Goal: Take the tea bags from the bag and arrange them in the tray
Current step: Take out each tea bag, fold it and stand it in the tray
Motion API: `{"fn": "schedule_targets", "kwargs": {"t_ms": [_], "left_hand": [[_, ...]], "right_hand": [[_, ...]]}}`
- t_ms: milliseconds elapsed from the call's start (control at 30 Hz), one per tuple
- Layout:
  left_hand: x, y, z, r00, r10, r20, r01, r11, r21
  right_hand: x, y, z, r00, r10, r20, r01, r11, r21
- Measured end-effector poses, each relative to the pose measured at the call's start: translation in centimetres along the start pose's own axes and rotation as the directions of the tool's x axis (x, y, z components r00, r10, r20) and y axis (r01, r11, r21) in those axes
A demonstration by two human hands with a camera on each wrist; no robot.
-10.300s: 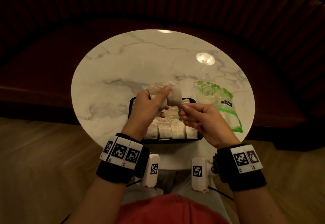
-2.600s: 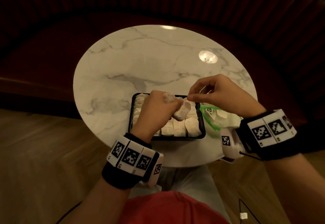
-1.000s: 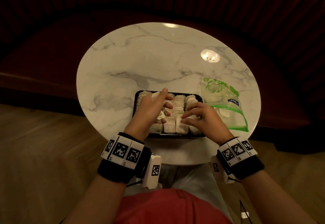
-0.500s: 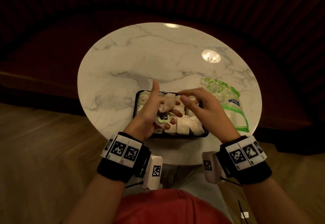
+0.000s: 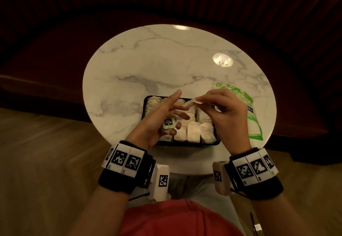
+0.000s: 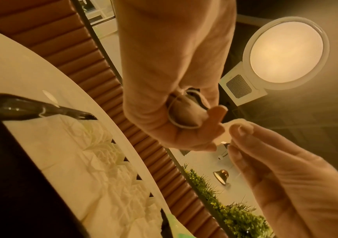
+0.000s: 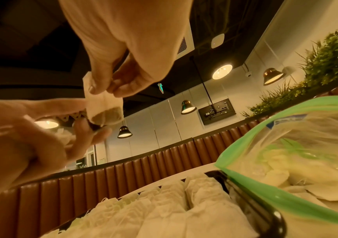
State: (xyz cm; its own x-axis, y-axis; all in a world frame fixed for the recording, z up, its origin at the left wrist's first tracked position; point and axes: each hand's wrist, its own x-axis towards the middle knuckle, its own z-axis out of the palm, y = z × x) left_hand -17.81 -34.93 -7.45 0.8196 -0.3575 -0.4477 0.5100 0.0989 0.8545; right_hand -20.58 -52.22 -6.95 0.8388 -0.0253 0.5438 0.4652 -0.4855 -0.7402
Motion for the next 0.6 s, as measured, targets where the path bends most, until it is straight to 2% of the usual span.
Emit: {"fn": "schedule_targets", "kwargs": {"t_ms": [100, 200, 333, 467, 533, 600], "left_hand": [[-0.2, 0.2, 0.3, 0.994, 0.111, -0.005, -0.111, 0.991, -0.074], [0.0, 0.3, 0.2, 0.979, 0.192, -0.068, -0.198, 0.974, -0.110], [0.0, 0.3, -0.2, 0.962, 0.240, -0.131, -0.251, 0.965, -0.075], [0.2, 0.4, -0.6, 0.956, 0.233, -0.177, -0.253, 0.962, -0.100], [0.2, 0.5, -0.8, 0.952, 0.220, -0.213, -0.250, 0.960, -0.126], [0.2, 0.6, -0.9, 0.945, 0.222, -0.240, -0.258, 0.958, -0.129]], "right_hand": [[-0.6, 0.0, 0.2, 1.000, -0.011, -0.007, 0.011, 1.000, 0.023], [-1.1, -0.2, 0.1, 1.000, -0.007, 0.016, 0.006, 0.999, 0.035], [-1.3, -0.3, -0.4, 0.997, 0.025, 0.070, -0.029, 0.998, 0.058], [-1.4, -0.4, -0.9, 0.994, 0.078, 0.082, -0.089, 0.984, 0.151], [-1.3, -0.5, -1.1, 0.988, 0.136, 0.068, -0.146, 0.976, 0.164], [-1.2, -0.4, -1.3, 0.962, 0.271, 0.039, -0.273, 0.940, 0.204]]}}
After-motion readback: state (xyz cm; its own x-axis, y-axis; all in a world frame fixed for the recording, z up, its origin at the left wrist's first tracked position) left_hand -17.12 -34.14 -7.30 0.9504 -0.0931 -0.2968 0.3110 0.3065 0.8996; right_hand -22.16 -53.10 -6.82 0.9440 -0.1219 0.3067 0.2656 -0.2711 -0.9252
